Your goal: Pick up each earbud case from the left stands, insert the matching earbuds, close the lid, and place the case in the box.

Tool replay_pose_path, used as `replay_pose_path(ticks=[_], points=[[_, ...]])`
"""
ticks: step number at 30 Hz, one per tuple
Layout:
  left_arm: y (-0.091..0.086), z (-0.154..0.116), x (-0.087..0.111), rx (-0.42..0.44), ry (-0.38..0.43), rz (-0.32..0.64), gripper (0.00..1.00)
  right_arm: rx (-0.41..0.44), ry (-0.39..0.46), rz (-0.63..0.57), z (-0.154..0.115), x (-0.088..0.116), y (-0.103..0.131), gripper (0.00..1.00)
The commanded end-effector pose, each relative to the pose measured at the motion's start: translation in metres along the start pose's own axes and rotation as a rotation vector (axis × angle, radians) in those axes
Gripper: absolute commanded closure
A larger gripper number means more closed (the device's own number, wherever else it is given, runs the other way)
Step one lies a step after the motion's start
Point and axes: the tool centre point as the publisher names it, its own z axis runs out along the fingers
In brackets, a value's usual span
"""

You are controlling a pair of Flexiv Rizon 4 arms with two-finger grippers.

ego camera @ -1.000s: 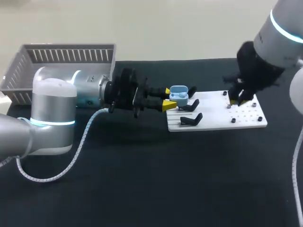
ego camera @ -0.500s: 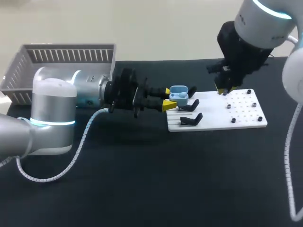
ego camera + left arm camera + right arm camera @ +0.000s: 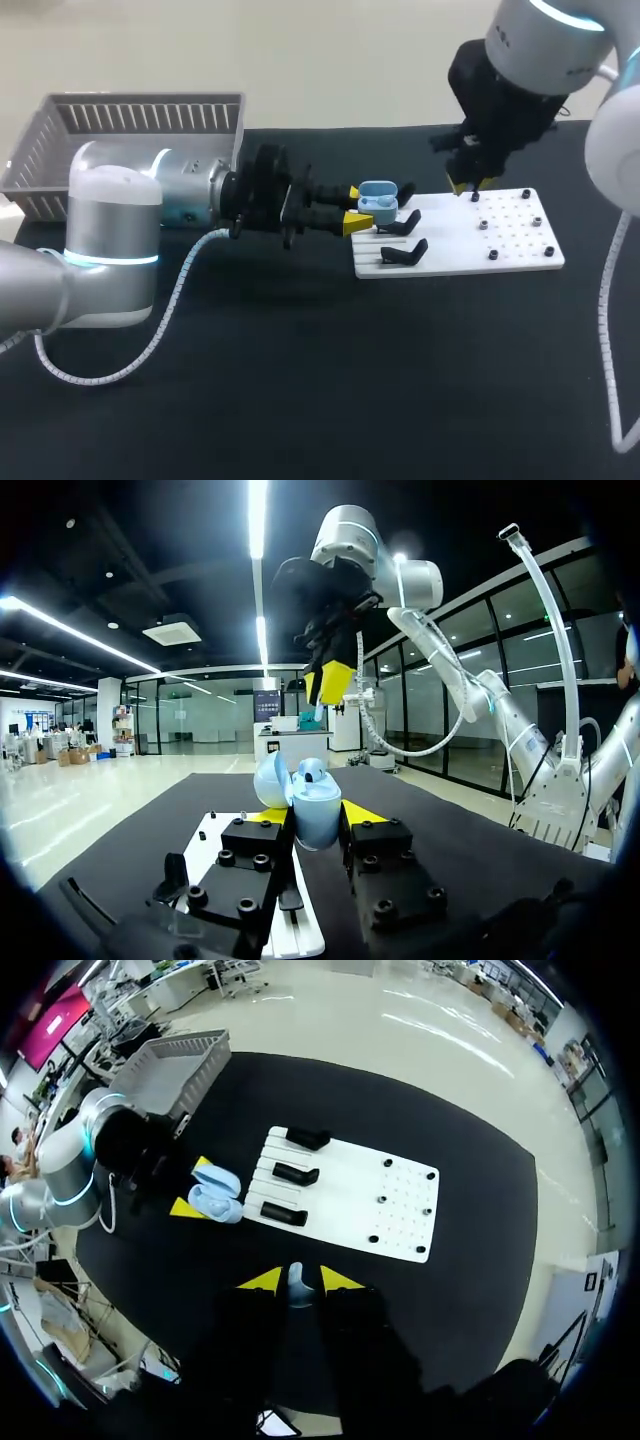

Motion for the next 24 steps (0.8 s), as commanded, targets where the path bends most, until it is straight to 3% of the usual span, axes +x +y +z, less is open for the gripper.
replay_pose_path(ticks=[1,16,24], points=[[-0.001,0.000,0.001,-0.004,-0.001,0.002,1.00,0.005,0.022,-0.019,-0.008,-0.006,0.013,1.00],[-0.001,0.000,0.001,-0.004,-0.001,0.002,1.00,0.028,0.098,-0.173,-0.001,-0.021,0.062,1.00],[-0.001,0.000,0.001,-0.004,-0.001,0.002,1.00,0.053,0.117,-0.229,0.008,-0.030,0.077,1.00]])
